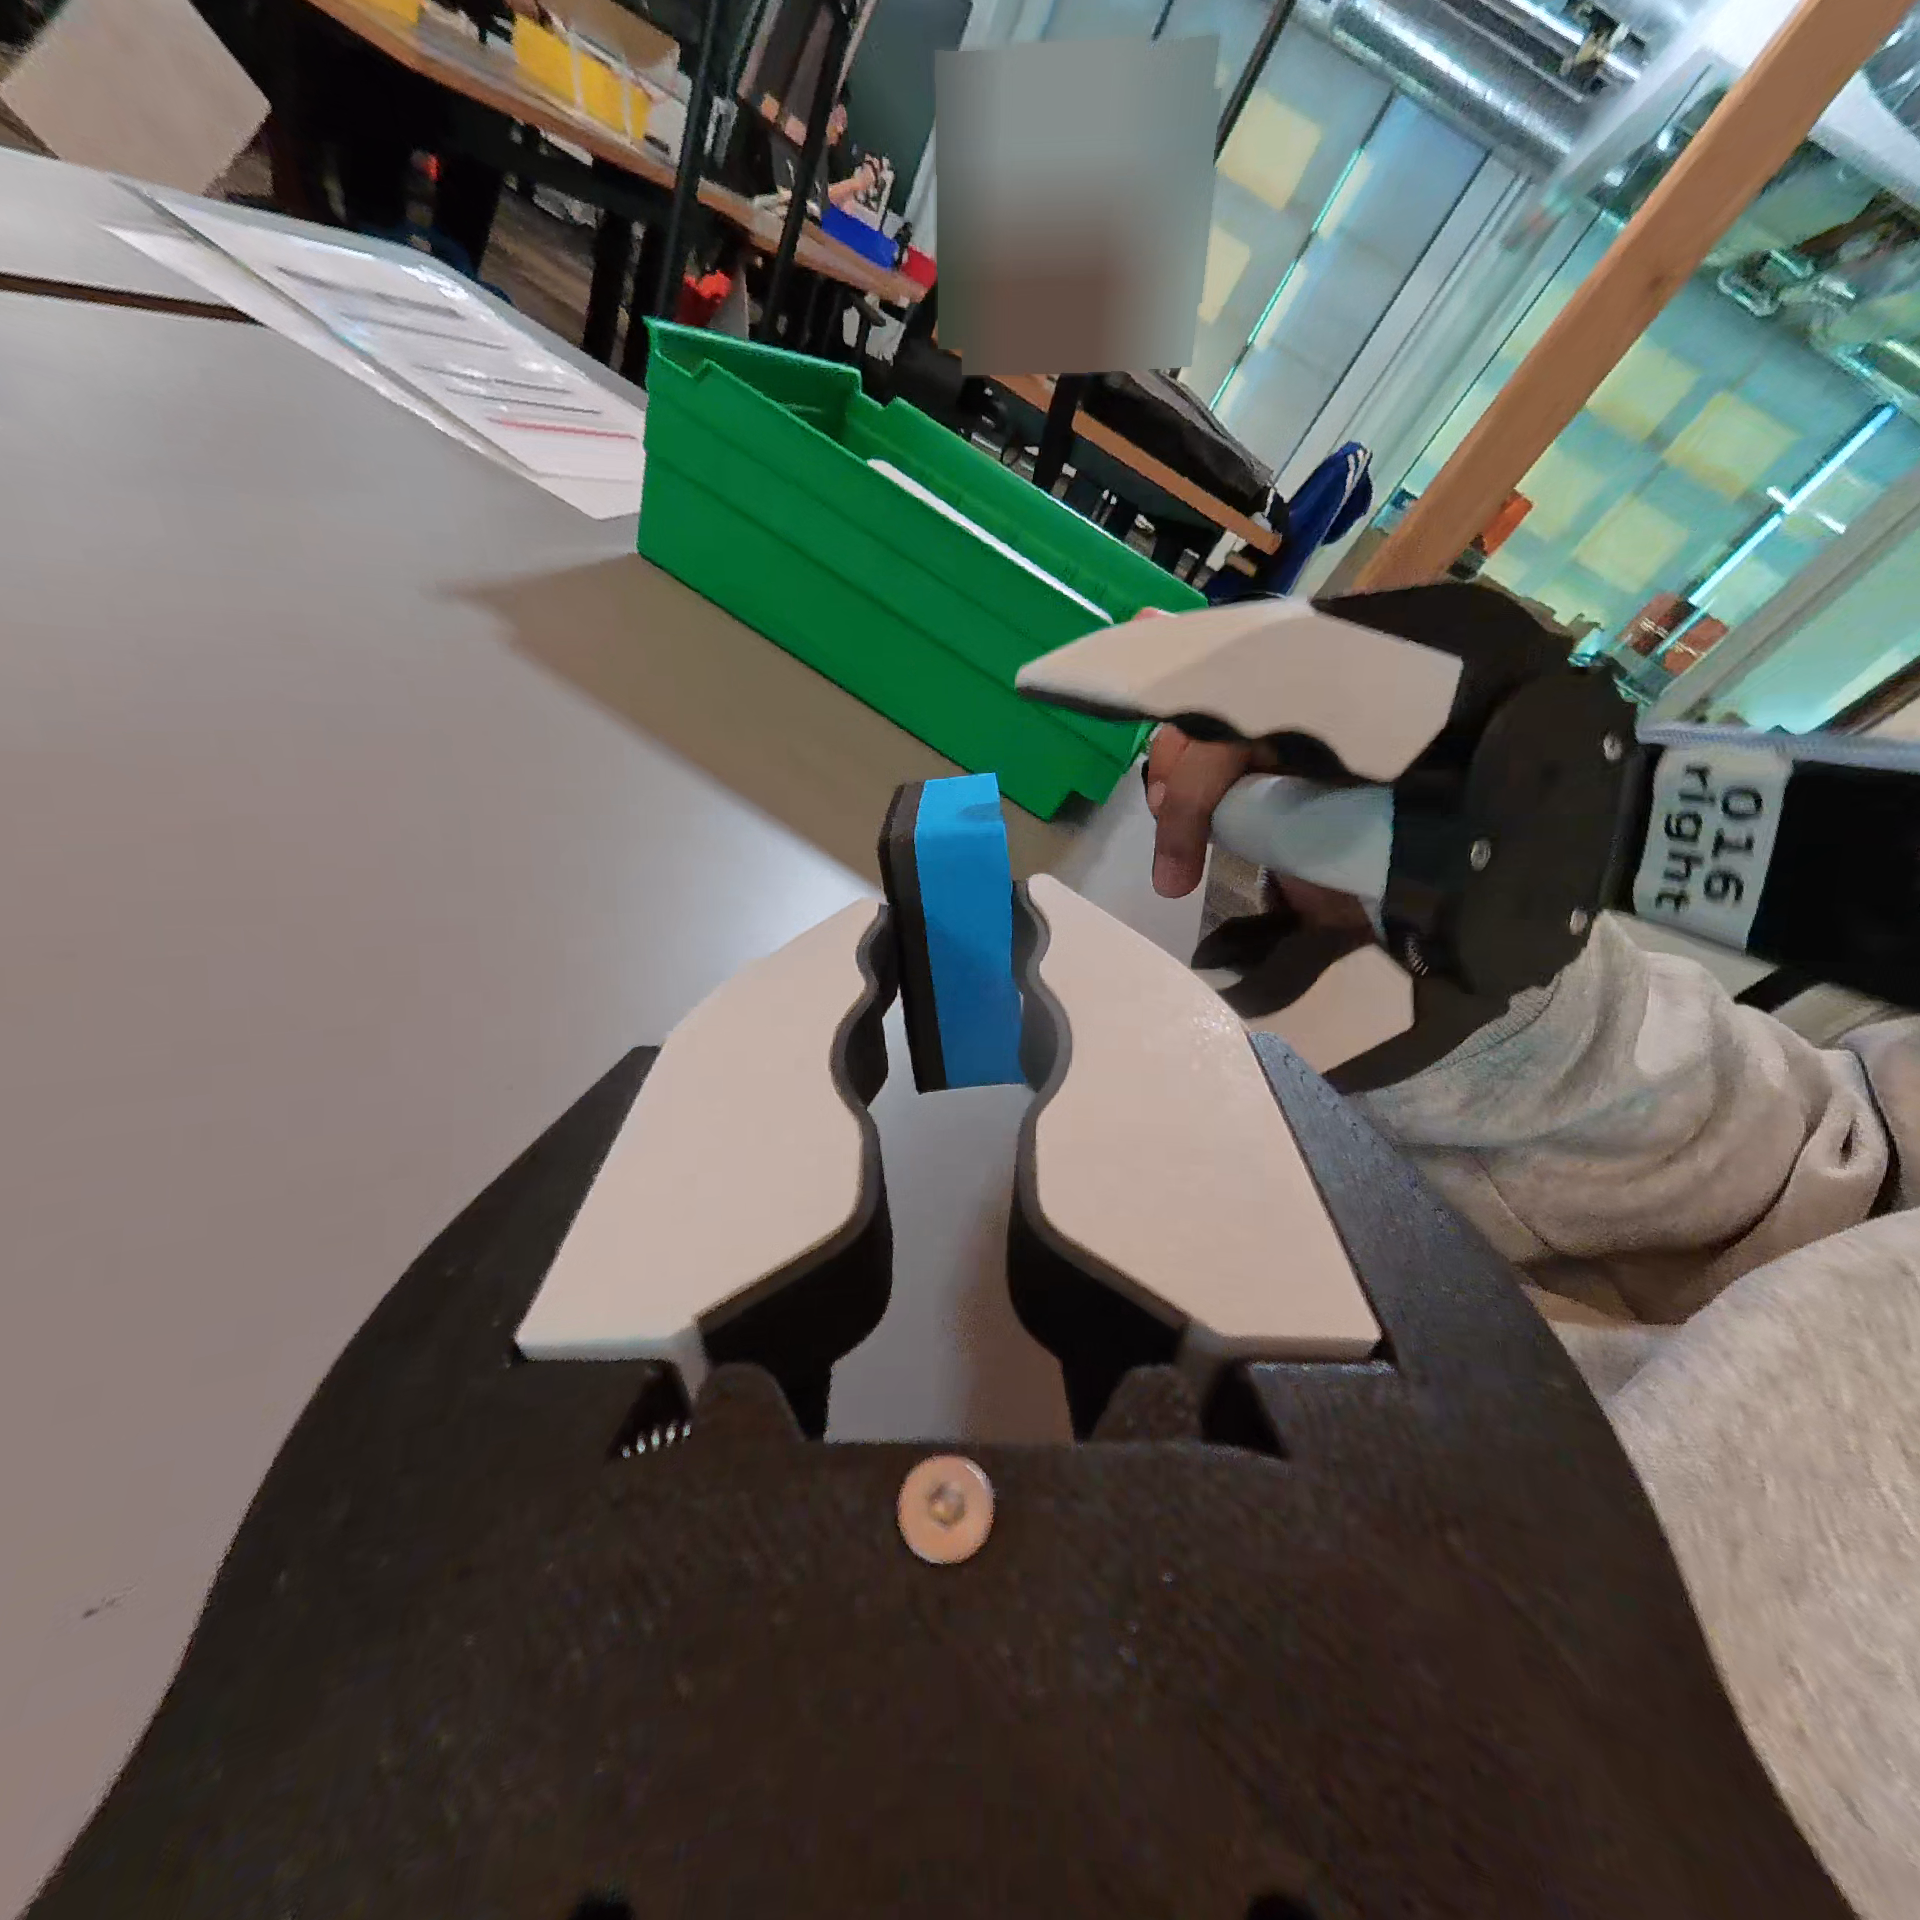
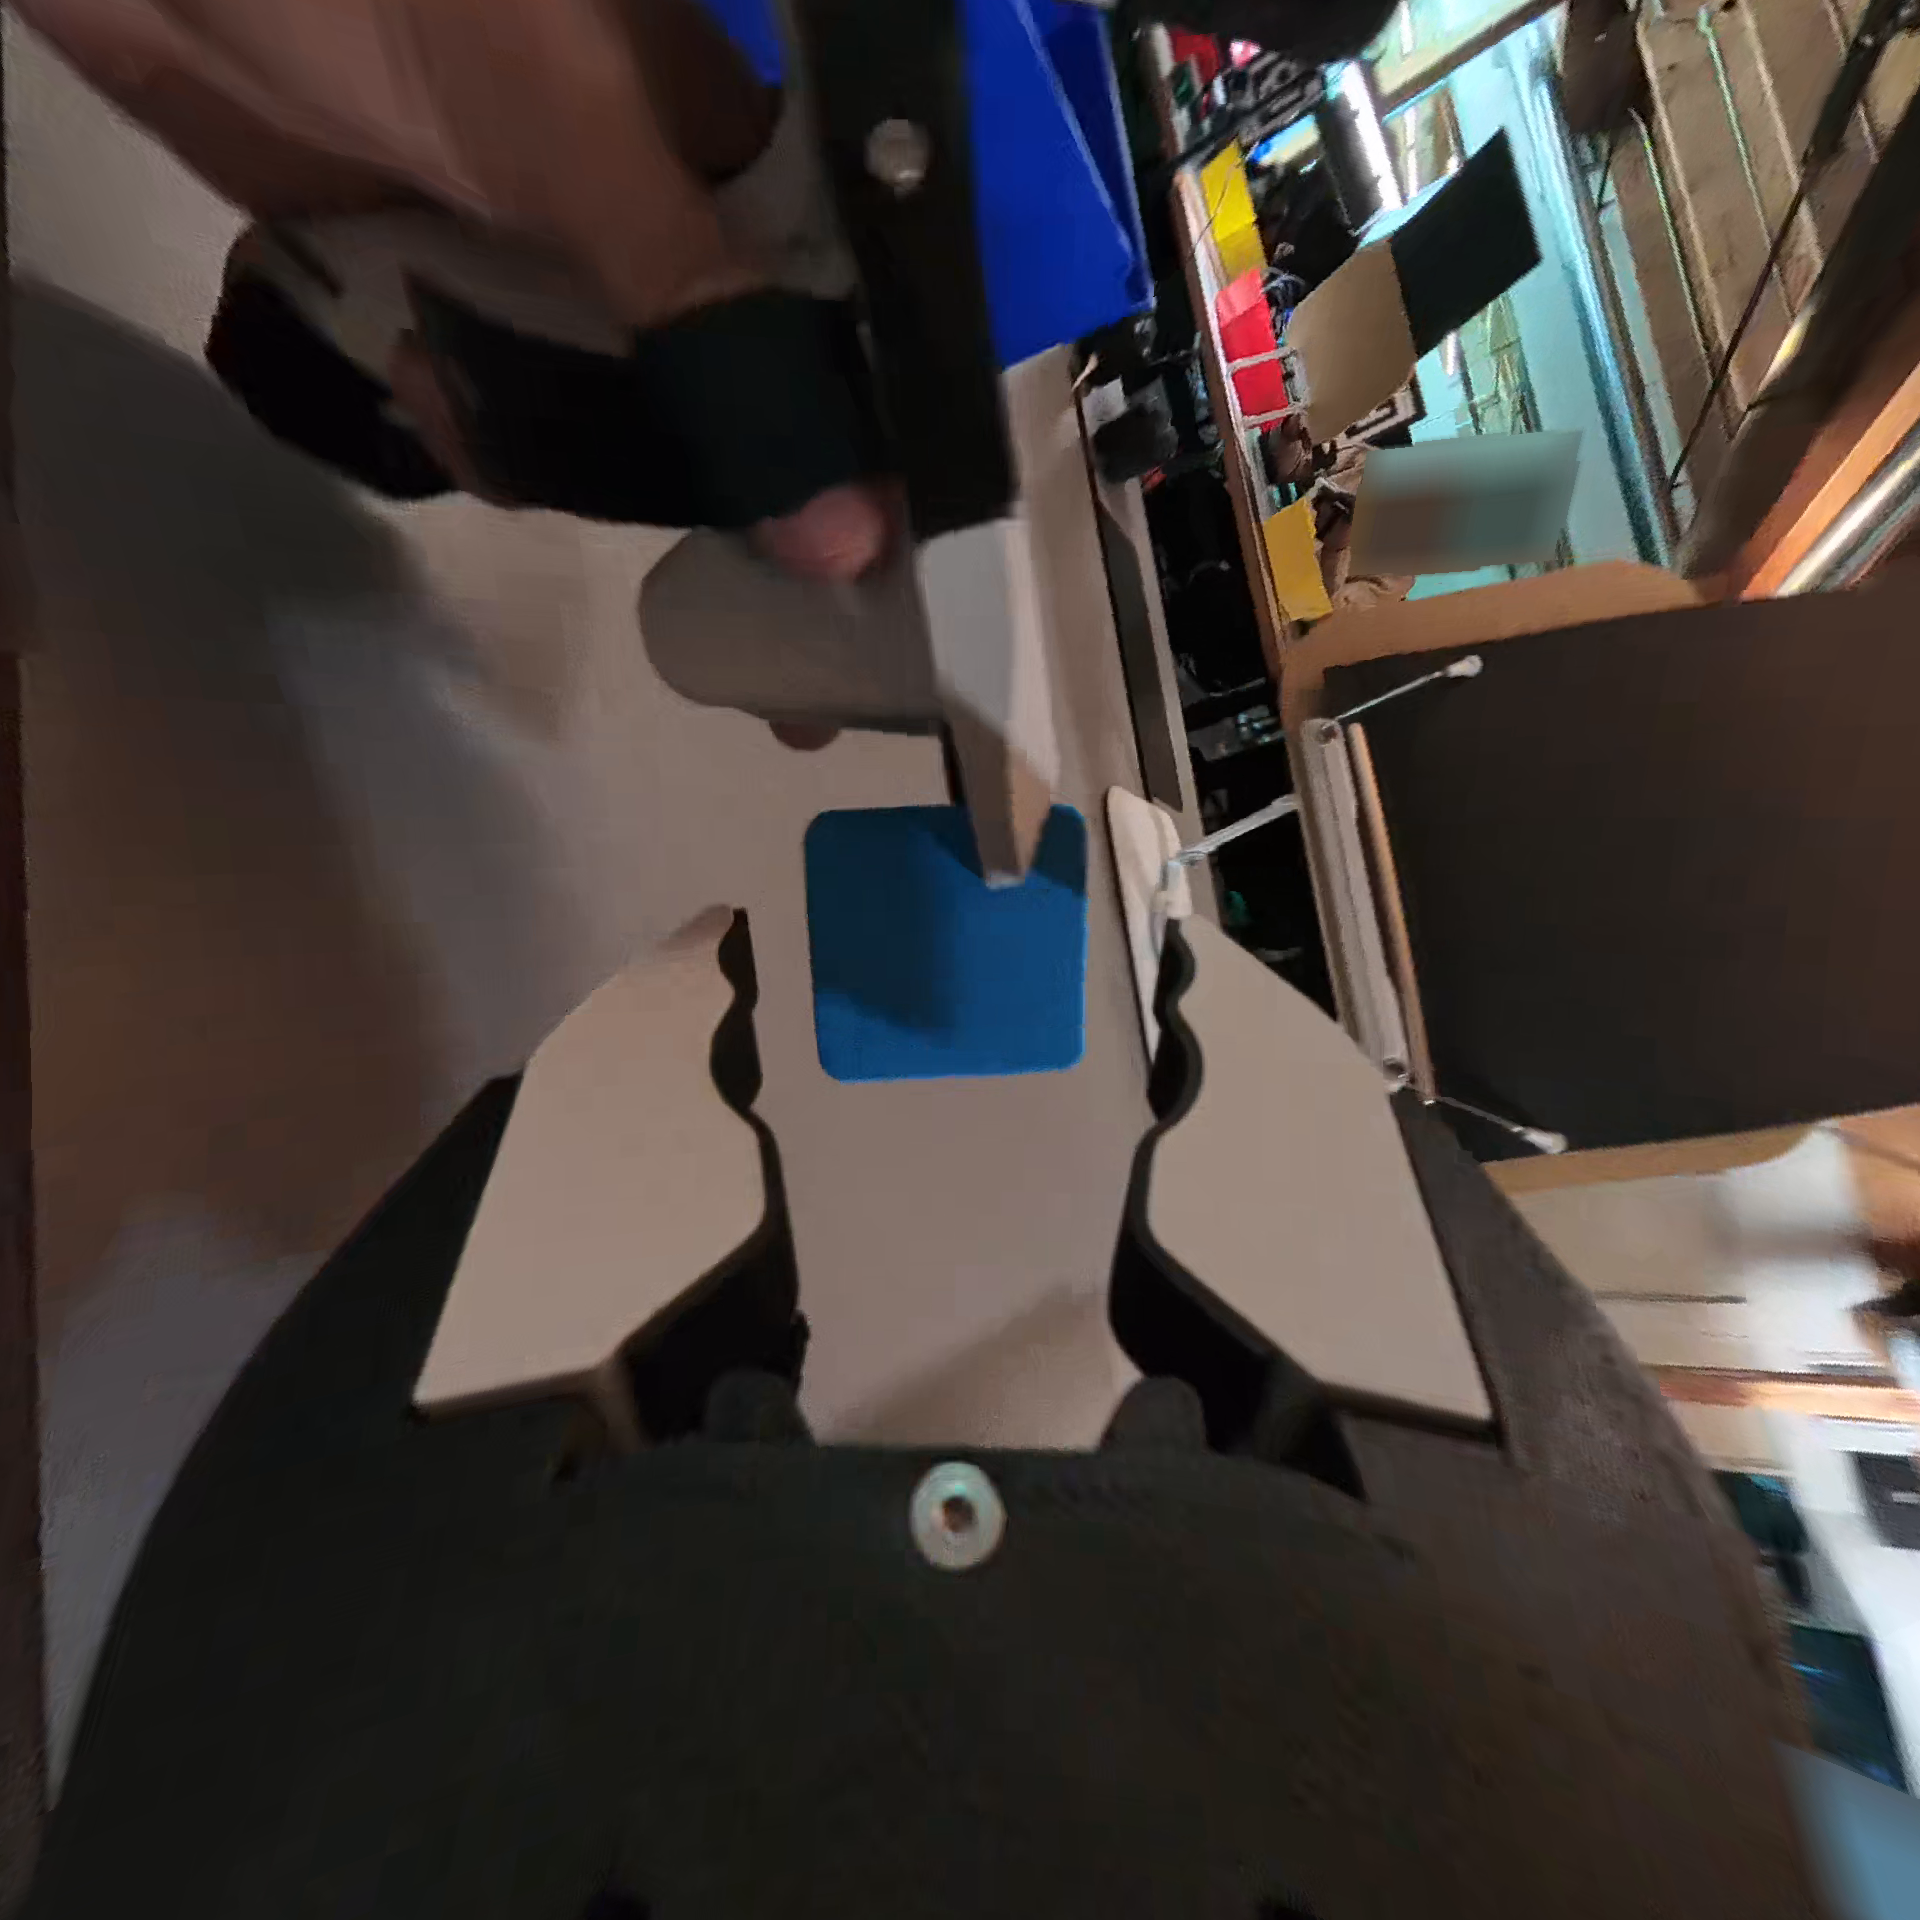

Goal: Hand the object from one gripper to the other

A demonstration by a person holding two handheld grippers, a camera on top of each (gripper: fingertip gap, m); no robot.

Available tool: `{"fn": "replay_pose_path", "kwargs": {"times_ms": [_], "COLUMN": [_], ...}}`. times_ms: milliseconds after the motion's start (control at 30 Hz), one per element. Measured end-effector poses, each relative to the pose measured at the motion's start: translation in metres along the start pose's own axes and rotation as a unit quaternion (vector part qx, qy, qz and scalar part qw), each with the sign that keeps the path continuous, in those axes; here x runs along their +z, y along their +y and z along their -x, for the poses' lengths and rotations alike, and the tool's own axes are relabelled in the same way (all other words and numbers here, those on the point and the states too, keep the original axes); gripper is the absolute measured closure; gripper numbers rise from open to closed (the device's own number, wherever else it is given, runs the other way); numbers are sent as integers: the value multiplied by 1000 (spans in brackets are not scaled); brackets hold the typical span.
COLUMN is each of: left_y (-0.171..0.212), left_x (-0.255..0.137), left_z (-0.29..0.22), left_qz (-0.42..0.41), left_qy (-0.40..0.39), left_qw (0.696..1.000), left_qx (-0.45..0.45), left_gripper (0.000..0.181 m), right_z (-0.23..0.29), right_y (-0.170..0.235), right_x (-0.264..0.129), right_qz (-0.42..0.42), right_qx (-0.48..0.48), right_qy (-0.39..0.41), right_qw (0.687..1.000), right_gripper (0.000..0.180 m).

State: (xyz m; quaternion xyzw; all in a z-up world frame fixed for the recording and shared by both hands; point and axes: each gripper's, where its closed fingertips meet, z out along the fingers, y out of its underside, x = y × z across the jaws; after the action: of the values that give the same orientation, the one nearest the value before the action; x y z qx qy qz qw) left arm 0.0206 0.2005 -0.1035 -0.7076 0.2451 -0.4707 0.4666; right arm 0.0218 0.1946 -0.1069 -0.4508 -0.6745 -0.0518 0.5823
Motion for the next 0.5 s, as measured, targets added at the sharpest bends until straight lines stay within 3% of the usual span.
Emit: {"fn": "replay_pose_path", "kwargs": {"times_ms": [267,500], "left_y": [4,-2], "left_x": [3,3], "left_z": [-8,-6], "left_qz": [12,-15], "left_qy": [23,10], "left_qw": [1000,1000], "left_qx": [-3,21], "left_gripper": [158,155], "right_z": [7,-2], "right_y": [12,18], "right_x": [7,7], "right_qz": [61,92], "right_qx": [-58,-81], "right_qy": [3,34], "right_qw": [996,992], "right_gripper": [122,123]}}
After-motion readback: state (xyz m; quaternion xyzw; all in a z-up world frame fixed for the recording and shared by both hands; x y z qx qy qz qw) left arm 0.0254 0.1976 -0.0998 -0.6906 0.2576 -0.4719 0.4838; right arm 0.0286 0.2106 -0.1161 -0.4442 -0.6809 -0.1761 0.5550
